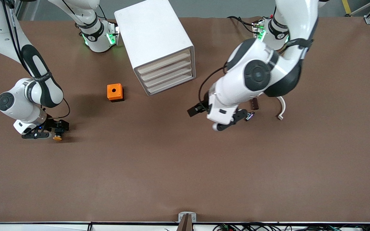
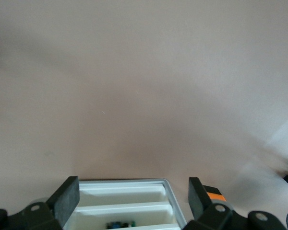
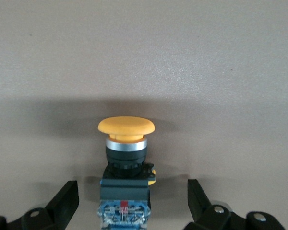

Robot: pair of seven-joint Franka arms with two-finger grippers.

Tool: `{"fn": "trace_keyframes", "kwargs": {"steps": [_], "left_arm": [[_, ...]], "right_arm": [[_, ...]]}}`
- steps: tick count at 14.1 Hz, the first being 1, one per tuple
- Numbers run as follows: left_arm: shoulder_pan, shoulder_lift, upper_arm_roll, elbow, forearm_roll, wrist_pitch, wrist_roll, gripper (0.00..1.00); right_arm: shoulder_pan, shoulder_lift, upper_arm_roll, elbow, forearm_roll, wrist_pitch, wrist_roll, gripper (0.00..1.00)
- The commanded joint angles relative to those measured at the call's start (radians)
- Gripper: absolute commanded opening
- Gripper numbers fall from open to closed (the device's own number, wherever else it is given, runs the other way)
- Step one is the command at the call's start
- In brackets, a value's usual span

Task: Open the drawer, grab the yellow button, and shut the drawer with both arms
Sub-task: 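Push the drawer shut with the left gripper and withdraw it, then lower the yellow button onto the table with the right gripper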

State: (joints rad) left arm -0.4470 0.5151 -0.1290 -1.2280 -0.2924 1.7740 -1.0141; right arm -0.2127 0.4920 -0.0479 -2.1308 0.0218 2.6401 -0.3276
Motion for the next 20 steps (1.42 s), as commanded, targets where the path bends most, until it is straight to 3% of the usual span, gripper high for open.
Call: {"fn": "trace_keyframes", "kwargs": {"steps": [1,4,7,13,16,20], "left_arm": [[0.091,-0.088,-0.012,-0.030,0.021,-0.094,0.142,1.00],[0.204,-0.148,-0.011,-0.033,0.022,-0.266,0.400,1.00],[0.298,-0.228,-0.012,-0.083,0.071,-0.355,0.572,1.00],[0.508,-0.496,-0.015,-0.387,0.141,-0.305,0.955,1.00],[0.541,-0.595,-0.017,-0.520,0.144,-0.190,0.985,1.00],[0.536,-0.603,-0.041,-0.518,0.210,-0.151,0.983,1.00]], "right_arm": [[-0.005,-0.064,0.003,0.028,-0.008,-0.139,-0.001,1.00],[-0.002,-0.110,0.003,0.066,-0.008,-0.296,0.004,1.00],[0.000,-0.136,0.005,0.083,-0.008,-0.356,0.004,1.00],[0.004,-0.182,0.010,0.084,-0.006,-0.419,0.007,1.00],[0.004,-0.216,0.010,0.109,-0.006,-0.506,0.004,1.00],[0.027,-0.242,0.011,0.238,-0.005,-0.747,0.010,1.00]]}}
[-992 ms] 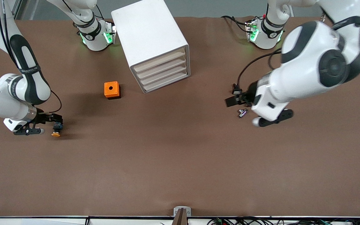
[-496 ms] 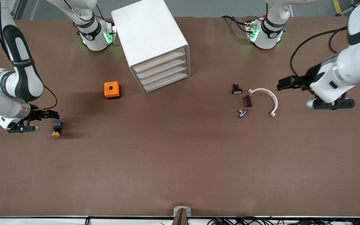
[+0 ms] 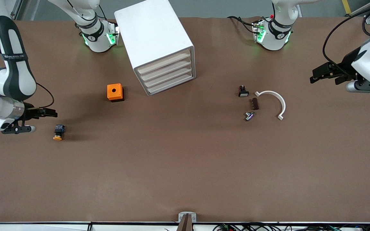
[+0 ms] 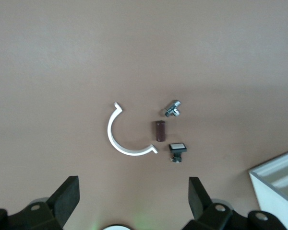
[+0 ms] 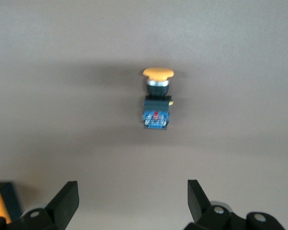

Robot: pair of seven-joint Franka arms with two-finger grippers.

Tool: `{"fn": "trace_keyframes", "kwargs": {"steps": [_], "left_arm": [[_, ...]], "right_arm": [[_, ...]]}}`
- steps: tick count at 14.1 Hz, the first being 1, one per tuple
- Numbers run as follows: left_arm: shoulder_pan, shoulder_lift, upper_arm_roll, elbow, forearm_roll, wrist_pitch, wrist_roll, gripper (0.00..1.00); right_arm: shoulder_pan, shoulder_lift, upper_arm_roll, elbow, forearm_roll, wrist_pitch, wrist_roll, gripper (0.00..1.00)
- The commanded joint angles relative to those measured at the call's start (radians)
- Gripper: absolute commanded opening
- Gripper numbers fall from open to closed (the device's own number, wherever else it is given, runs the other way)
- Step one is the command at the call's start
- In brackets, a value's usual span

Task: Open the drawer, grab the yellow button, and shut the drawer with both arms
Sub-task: 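Lower the yellow button onto the table with the right gripper, then open the right gripper and draw it back from the button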

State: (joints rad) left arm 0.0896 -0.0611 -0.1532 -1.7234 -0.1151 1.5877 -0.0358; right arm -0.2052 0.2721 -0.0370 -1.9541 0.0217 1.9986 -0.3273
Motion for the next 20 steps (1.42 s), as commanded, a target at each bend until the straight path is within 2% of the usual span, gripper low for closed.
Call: {"fn": "trace_keyframes", "kwargs": {"steps": [1,3,5,8,11,15,17,20], "left_arm": [[0.001,-0.022,-0.017,-0.002,0.032,0.035,0.005,1.00],[-0.001,-0.014,-0.019,0.039,0.032,0.035,0.000,1.00],[-0.005,-0.006,-0.020,0.062,0.032,0.035,-0.010,1.00],[-0.008,0.012,-0.045,0.090,0.034,0.034,-0.042,1.00],[-0.014,0.015,-0.063,0.097,0.034,0.035,-0.073,1.00],[-0.019,0.052,-0.124,0.146,0.038,0.034,-0.174,1.00],[-0.016,0.055,-0.131,0.150,0.066,0.034,-0.168,1.00],[0.001,0.053,-0.117,0.165,0.068,0.032,-0.130,1.00]], "right_arm": [[0.021,-0.022,0.000,0.098,0.003,-0.160,0.010,1.00],[0.023,-0.040,0.002,0.153,0.006,-0.246,0.010,1.00],[0.039,-0.100,0.000,0.178,0.023,-0.300,0.010,1.00],[0.040,-0.204,-0.001,0.184,0.023,-0.334,0.019,1.00],[0.041,-0.258,0.002,0.187,0.023,-0.388,0.130,1.00],[0.102,-0.264,0.009,0.251,-0.002,-0.484,0.344,1.00],[0.109,-0.263,0.011,0.326,-0.019,-0.555,0.359,1.00],[0.112,-0.260,0.011,0.397,-0.020,-0.566,0.361,1.00]]}}
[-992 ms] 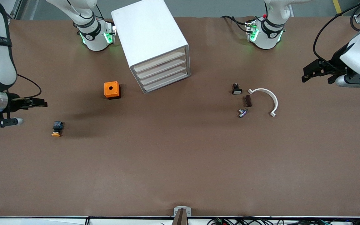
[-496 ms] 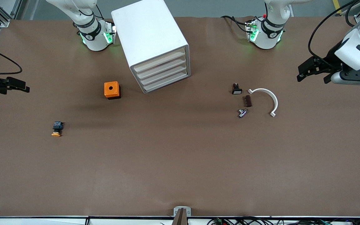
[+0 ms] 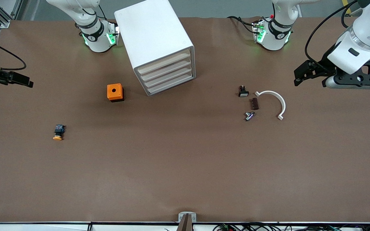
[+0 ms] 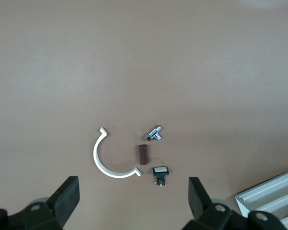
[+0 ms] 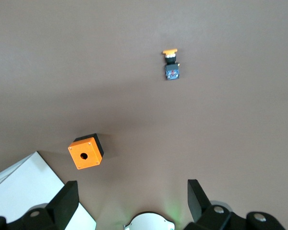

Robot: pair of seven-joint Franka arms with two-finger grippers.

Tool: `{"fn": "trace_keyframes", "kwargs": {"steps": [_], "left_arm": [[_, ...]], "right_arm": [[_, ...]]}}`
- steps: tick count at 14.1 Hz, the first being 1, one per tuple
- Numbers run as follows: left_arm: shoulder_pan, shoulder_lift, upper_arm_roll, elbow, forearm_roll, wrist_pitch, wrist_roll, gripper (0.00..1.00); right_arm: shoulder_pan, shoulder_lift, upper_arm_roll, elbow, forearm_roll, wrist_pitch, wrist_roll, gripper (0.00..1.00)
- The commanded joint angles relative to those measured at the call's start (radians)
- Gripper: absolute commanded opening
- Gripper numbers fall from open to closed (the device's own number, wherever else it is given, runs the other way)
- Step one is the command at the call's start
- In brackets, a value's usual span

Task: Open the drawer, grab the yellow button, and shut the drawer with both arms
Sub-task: 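Open the right gripper and draw it back from the button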

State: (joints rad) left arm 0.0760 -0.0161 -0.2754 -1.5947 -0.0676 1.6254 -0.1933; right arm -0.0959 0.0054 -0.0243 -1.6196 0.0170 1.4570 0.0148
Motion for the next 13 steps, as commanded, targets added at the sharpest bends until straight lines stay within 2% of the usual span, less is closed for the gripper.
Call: {"fn": "trace_keyframes", "kwargs": {"steps": [1,2,4,10,13], "left_arm": [[0.027,0.008,0.013,0.039,0.020,-0.006,0.063,1.00],[0.050,0.008,0.018,0.039,0.019,-0.007,0.105,1.00],[0.097,0.004,0.016,0.038,0.019,-0.018,0.155,1.00],[0.094,-0.004,-0.001,0.055,0.019,-0.111,0.150,1.00],[0.100,-0.001,0.004,0.055,0.016,-0.110,0.153,1.00]], "right_arm": [[0.004,0.011,-0.002,0.093,-0.012,-0.026,0.019,1.00],[0.004,0.014,0.001,0.139,-0.014,-0.030,0.016,1.00],[-0.004,0.018,0.000,0.162,-0.006,-0.084,0.013,1.00],[-0.016,0.021,-0.009,0.210,-0.014,-0.104,0.024,1.00],[-0.018,0.021,-0.006,0.236,-0.014,-0.098,0.021,1.00]]}}
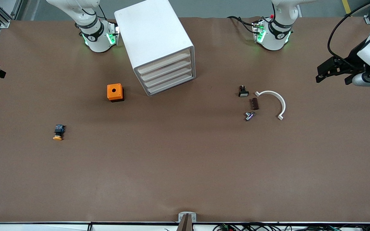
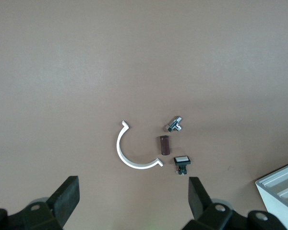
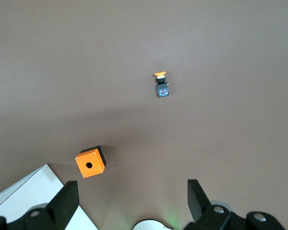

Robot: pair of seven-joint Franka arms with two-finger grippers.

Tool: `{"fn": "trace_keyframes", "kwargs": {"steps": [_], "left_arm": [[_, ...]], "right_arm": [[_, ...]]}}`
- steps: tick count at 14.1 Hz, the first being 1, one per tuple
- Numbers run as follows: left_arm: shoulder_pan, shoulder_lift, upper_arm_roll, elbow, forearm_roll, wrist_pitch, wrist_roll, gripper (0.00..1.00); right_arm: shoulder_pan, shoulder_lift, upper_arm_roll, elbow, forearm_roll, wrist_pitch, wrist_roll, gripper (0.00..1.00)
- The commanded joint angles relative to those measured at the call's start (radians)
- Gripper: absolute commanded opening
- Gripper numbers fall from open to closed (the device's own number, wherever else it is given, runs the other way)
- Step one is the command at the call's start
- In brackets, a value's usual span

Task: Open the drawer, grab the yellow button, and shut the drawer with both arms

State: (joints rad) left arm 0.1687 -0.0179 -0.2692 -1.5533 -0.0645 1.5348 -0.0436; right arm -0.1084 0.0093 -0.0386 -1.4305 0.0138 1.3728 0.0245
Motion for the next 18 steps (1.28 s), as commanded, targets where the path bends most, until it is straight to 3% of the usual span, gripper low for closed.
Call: {"fn": "trace_keyframes", "kwargs": {"steps": [1,8,11,15,18], "left_arm": [[0.009,0.004,0.001,0.015,0.008,-0.019,0.005,1.00],[0.008,0.010,0.005,0.015,0.008,-0.016,-0.004,1.00],[-0.026,0.006,0.015,0.015,0.014,-0.016,-0.007,1.00],[-0.149,0.006,0.154,0.016,0.011,-0.016,-0.006,1.00],[-0.150,0.006,0.159,0.016,0.011,-0.016,-0.007,1.00]], "right_arm": [[-0.004,0.017,0.013,0.050,-0.012,-0.023,0.011,1.00],[0.003,0.011,0.016,0.047,0.005,-0.048,0.014,1.00],[0.044,0.011,0.010,0.041,0.006,-0.057,0.119,1.00],[0.058,-0.011,0.002,0.001,0.003,-0.055,0.123,1.00],[0.062,-0.044,-0.007,-0.054,0.003,-0.032,0.112,1.00]]}}
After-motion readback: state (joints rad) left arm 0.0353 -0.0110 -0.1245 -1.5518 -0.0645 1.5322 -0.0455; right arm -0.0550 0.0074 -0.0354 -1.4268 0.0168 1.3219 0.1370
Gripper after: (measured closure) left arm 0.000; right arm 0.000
